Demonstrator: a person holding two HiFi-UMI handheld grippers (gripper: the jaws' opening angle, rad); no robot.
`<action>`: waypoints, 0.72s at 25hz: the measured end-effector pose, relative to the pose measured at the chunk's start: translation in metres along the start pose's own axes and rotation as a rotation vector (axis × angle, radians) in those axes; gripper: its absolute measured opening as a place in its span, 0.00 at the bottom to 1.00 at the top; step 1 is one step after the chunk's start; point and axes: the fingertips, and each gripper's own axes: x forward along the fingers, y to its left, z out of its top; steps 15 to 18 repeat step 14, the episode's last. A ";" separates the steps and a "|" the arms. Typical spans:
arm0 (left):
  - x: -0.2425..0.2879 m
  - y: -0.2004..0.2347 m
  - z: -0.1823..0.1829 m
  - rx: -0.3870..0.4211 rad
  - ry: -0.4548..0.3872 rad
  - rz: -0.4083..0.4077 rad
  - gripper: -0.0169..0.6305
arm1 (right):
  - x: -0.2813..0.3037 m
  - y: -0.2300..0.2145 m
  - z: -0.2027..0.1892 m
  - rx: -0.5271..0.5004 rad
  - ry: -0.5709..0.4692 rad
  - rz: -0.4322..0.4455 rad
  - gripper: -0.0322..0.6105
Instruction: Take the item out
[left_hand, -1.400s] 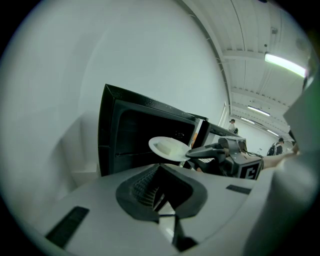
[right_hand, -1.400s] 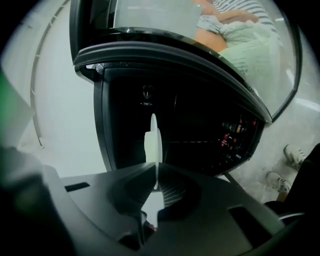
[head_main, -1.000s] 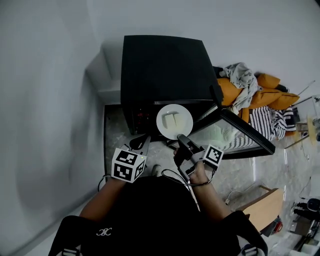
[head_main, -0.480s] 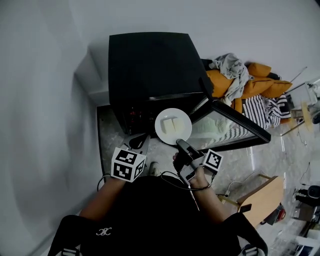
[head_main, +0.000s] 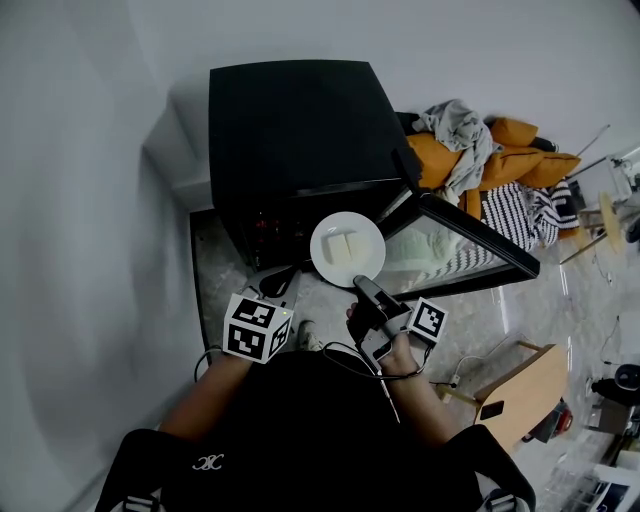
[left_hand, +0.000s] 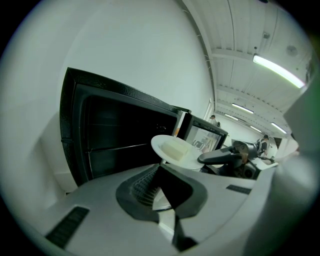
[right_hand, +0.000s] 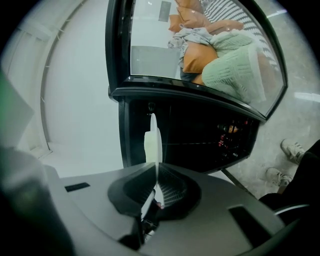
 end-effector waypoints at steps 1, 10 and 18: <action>0.000 0.000 0.000 -0.001 0.000 -0.001 0.03 | 0.000 -0.001 0.000 0.001 0.000 -0.003 0.08; 0.001 -0.003 -0.001 -0.006 -0.001 -0.001 0.03 | 0.001 0.000 0.000 0.003 0.012 -0.004 0.08; 0.000 -0.004 0.001 -0.005 -0.004 0.005 0.03 | -0.001 -0.002 0.000 0.011 0.014 -0.014 0.08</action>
